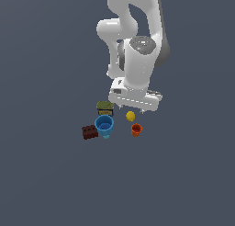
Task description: Pick up a designated object from a clutter of objects.
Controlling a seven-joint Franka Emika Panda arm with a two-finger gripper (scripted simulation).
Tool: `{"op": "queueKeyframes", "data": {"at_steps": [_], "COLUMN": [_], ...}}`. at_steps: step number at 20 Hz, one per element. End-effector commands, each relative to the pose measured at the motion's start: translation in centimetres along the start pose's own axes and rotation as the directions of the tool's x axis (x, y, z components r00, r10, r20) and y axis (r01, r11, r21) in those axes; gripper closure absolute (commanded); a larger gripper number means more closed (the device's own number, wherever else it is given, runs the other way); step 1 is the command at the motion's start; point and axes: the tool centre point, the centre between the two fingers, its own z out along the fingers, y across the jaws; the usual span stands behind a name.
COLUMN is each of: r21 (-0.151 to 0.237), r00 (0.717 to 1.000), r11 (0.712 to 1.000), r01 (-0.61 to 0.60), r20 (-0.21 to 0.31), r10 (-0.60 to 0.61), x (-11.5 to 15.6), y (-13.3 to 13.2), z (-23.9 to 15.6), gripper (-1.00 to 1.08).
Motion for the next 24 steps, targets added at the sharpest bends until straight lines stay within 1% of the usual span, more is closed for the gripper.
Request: {"op": "queueKeyframes", "data": {"at_steps": [1,5,13,19,24], "r21": [0.003,0.007,0.015,0.019,0.020], "r00": [0.998,0.989,0.956,0.935,0.928], "r11": [0.998,0.989,0.956,0.935,0.928], "r01": [-0.058,-0.148,-0.294,-0.353,-0.373], "r20": [-0.002,-0.004,-0.005,-0.004,-0.004], "r10": [0.058,0.148,0.294,0.354,0.373], "x": [-0.9,-2.4,-5.2,-6.6,-7.0], "y": [-0.1,-0.2,-0.1,0.0,0.0], "z": [1.8,4.4,8.4,10.0,10.4], "gripper": [-0.92,-0.92,-0.92,-0.92,-0.92]}}
